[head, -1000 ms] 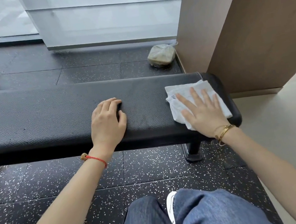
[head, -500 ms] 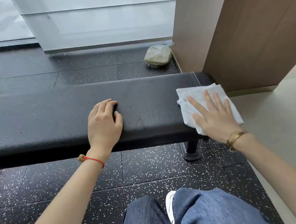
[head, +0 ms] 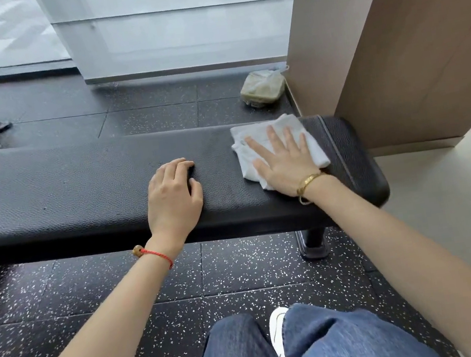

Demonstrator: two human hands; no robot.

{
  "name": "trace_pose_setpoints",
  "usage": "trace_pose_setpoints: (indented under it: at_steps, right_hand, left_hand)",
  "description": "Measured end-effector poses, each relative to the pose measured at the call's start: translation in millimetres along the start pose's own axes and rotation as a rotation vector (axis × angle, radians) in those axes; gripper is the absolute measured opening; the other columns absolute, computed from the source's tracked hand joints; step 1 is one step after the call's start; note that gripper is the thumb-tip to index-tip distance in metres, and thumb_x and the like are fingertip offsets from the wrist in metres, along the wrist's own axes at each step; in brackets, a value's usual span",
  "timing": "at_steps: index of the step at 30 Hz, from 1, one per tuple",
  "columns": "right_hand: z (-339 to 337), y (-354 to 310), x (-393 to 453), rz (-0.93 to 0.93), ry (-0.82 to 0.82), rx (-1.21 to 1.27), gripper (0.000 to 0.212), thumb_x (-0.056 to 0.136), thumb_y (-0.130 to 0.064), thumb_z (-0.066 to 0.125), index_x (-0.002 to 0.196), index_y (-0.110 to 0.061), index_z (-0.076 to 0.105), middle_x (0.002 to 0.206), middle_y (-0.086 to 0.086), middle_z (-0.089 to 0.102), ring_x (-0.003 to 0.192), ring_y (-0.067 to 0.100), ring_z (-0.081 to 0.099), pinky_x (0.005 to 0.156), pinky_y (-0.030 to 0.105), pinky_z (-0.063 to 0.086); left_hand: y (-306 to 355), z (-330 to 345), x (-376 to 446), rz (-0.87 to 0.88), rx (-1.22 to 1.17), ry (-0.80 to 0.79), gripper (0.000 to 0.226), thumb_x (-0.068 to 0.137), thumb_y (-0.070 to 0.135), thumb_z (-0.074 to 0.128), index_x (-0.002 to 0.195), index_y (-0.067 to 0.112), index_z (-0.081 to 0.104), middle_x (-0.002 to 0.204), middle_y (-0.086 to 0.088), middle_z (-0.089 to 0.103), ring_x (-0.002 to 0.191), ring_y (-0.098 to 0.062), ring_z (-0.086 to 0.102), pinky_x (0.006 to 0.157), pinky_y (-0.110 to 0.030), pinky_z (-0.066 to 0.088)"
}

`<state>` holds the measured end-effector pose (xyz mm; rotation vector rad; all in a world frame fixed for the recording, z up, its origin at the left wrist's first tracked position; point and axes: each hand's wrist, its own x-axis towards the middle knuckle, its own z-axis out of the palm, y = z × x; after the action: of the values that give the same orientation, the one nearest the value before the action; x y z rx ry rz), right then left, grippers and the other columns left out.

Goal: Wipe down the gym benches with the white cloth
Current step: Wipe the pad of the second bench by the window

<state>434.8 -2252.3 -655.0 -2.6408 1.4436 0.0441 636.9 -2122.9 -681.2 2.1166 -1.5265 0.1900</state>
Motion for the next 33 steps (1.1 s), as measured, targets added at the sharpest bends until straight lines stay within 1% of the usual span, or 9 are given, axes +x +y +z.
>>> trace_pose_setpoints:
  at_steps: [3,5,11,13,18,21,27,30,33]
  right_hand:
    - [11.6,4.3,-50.4,-0.149,0.051,0.006,0.054,0.096,-0.058,0.008,0.148,-0.056,-0.002,0.164,0.001,-0.007,0.150,0.027,-0.011,0.119,0.051,-0.012]
    - [12.2,26.7,-68.9,-0.148,0.061,0.017,0.052,0.095,-0.060,0.006,0.146,-0.059,-0.004,0.164,-0.001,-0.006,0.150,0.024,-0.010,0.118,0.047,-0.011]
    - [-12.2,87.2,-17.2,0.255,-0.031,0.026,0.053,0.100,-0.049,0.021,0.149,-0.054,0.002,0.165,0.002,-0.008,0.150,0.032,-0.006,0.118,0.055,-0.006]
    - [-13.6,63.7,-0.8,0.262,-0.048,0.025,0.054,0.100,-0.049,0.020,0.151,-0.051,0.000,0.164,0.003,-0.009,0.149,0.035,-0.009,0.117,0.058,-0.009]
    - [10.1,-38.8,-26.1,-0.104,0.040,-0.053,0.055,0.100,-0.052,0.016,0.152,-0.048,0.000,0.164,0.005,-0.005,0.149,0.036,-0.010,0.116,0.059,-0.008]
    - [19.6,-51.1,-49.6,-0.238,0.066,-0.043,0.053,0.099,-0.056,0.011,0.149,-0.054,-0.005,0.164,0.003,-0.009,0.149,0.031,-0.014,0.117,0.058,-0.009]
    - [4.8,-42.7,1.2,-0.110,-0.014,0.014,0.053,0.101,-0.051,0.018,0.149,-0.054,-0.002,0.164,0.002,-0.010,0.149,0.032,-0.013,0.117,0.056,-0.011]
    - [-3.3,-80.4,41.8,-0.083,-0.059,0.035,0.053,0.101,-0.047,0.018,0.151,-0.050,0.000,0.164,0.005,-0.010,0.148,0.037,-0.014,0.115,0.058,-0.014]
    - [3.6,-126.4,43.2,-0.215,-0.045,-0.004,0.053,0.101,-0.049,0.016,0.152,-0.049,0.001,0.164,0.006,-0.010,0.148,0.037,-0.014,0.115,0.060,-0.014]
  left_hand:
    - [0.5,0.2,-0.9,0.012,0.008,-0.010,0.034,0.094,0.021,0.048,0.125,0.013,0.058,0.131,-0.004,0.058,0.125,-0.022,0.049,0.110,-0.038,0.038]
    - [-0.1,0.0,-1.5,0.025,0.003,-0.007,0.034,0.094,0.021,0.048,0.126,0.011,0.058,0.131,-0.005,0.058,0.125,-0.023,0.049,0.110,-0.038,0.038]
    - [2.1,-0.2,0.6,-0.001,-0.012,0.004,0.033,0.091,0.024,0.047,0.120,0.015,0.059,0.126,-0.002,0.059,0.121,-0.022,0.049,0.106,-0.038,0.038]
    - [2.5,-0.3,1.0,-0.003,-0.014,0.003,0.032,0.090,0.025,0.046,0.118,0.016,0.058,0.124,-0.001,0.060,0.119,-0.022,0.050,0.103,-0.038,0.038]
    - [2.4,-1.1,-0.3,-0.016,-0.034,-0.006,0.032,0.091,0.022,0.049,0.120,0.014,0.059,0.127,-0.002,0.060,0.122,-0.022,0.050,0.107,-0.037,0.037]
    - [4.5,-7.0,-0.8,-0.013,-0.100,-0.020,0.033,0.093,0.015,0.050,0.125,0.010,0.059,0.132,-0.004,0.059,0.127,-0.022,0.049,0.110,-0.036,0.037]
    - [-34.6,-50.2,2.1,-0.016,-0.110,0.149,0.034,0.092,0.010,0.052,0.126,0.010,0.058,0.130,-0.005,0.059,0.125,-0.022,0.050,0.110,-0.034,0.037]
    - [-76.7,-67.4,4.8,-0.081,-0.029,0.126,0.034,0.093,0.010,0.051,0.127,0.009,0.058,0.130,-0.009,0.059,0.125,-0.025,0.050,0.110,-0.037,0.036]
    - [-107.0,-69.5,6.5,-0.096,0.026,0.059,0.035,0.094,0.010,0.052,0.128,0.008,0.059,0.132,-0.011,0.059,0.128,-0.027,0.049,0.113,-0.042,0.035]
